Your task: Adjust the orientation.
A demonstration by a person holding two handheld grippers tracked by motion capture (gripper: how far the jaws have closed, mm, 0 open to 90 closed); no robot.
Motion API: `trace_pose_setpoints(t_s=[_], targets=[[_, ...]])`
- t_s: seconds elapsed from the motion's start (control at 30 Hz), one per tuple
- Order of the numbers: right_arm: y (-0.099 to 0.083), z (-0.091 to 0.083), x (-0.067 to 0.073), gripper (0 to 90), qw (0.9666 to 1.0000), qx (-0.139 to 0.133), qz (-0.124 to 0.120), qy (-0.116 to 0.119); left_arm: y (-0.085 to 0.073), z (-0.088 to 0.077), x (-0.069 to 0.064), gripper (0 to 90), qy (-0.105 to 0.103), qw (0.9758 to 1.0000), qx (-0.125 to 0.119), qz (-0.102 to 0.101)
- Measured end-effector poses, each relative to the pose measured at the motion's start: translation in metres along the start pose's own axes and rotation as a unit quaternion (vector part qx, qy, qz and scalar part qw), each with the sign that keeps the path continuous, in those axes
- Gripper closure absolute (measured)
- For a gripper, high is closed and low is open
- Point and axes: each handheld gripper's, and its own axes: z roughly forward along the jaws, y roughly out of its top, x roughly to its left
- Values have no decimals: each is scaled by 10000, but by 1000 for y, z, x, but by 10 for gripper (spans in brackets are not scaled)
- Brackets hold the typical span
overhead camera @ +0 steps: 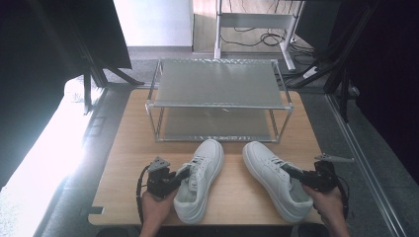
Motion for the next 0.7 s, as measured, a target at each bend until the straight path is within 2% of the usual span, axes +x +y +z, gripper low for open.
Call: trace_pose_setpoints(t_s=[0.33, 0.5, 0.7], targets=[[18, 16, 26, 832, 9983, -296, 105, 493, 13, -14, -2, 845, -79, 9994, -304, -118], [23, 18, 32, 832, 9970, -472, 212, 583, 15, -19, -1, 845, -125, 9989, -402, -220], [26, 15, 37, 832, 9950, -632, 323, 708, 20, -27, -2, 845, -133, 9984, -500, -247]])
